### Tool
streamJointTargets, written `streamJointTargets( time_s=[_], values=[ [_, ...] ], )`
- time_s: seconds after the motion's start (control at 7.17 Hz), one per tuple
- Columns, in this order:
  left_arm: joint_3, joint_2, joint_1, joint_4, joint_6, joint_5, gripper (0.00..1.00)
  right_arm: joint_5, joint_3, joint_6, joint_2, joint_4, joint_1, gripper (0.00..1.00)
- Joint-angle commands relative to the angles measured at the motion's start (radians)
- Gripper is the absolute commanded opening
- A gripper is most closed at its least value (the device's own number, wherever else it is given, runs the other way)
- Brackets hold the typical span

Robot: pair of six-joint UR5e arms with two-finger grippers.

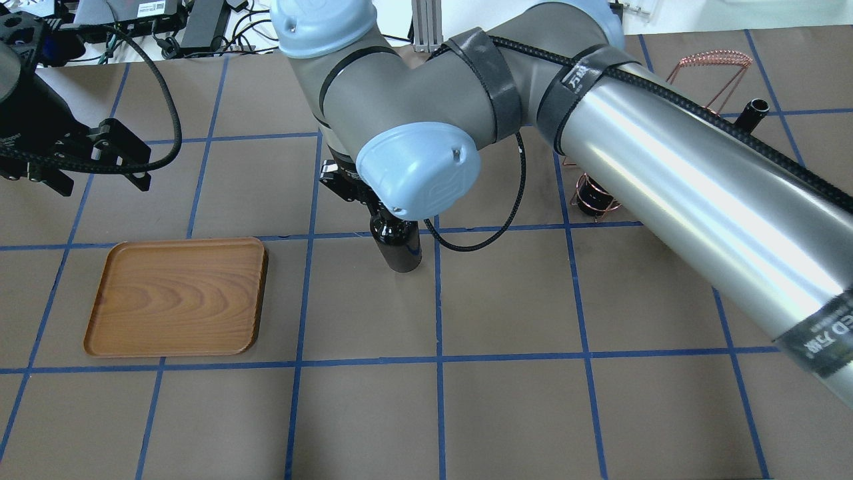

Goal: Take wine from basket and place on tray
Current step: 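Carry the bottle toward the tray and stand it upright on the table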

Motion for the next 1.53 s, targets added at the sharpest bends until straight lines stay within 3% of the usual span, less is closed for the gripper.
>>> streamJointTargets(
  time_s=[0.0, 0.14, 0.28, 0.42, 0.56, 0.84, 1.12, 1.4],
  values=[
    [-0.001, -0.006, 0.000, -0.012, -0.009, -0.001, 1.00, 0.000, 0.015, -0.006, 0.008, -0.017, 0.000, 0.00],
    [-0.001, -0.009, -0.002, -0.012, -0.011, -0.003, 1.00, 0.000, 0.015, 0.003, 0.009, -0.015, 0.000, 0.03],
    [-0.001, -0.012, -0.002, -0.011, -0.011, -0.004, 1.00, -0.011, 0.015, 0.006, 0.009, -0.018, 0.000, 0.47],
    [0.000, -0.017, -0.005, -0.011, -0.015, -0.005, 1.00, -0.009, 0.018, 0.001, 0.014, -0.018, 0.000, 0.65],
    [0.000, -0.018, -0.008, -0.009, -0.015, -0.005, 1.00, -0.009, 0.022, 0.006, 0.015, -0.020, 0.000, 0.69],
    [0.003, -0.018, -0.024, -0.008, -0.052, -0.064, 1.00, -0.005, 0.003, -0.010, 0.002, -0.057, -0.009, 0.98],
    [0.003, -0.024, -0.093, 0.009, -0.109, -0.066, 1.00, -0.015, -0.033, -0.188, -0.026, -0.057, -0.073, 1.00],
    [0.002, -0.030, -0.208, 0.043, -0.222, -0.072, 1.00, -0.016, -0.030, -0.467, -0.087, -0.026, -0.250, 1.00]
  ],
)
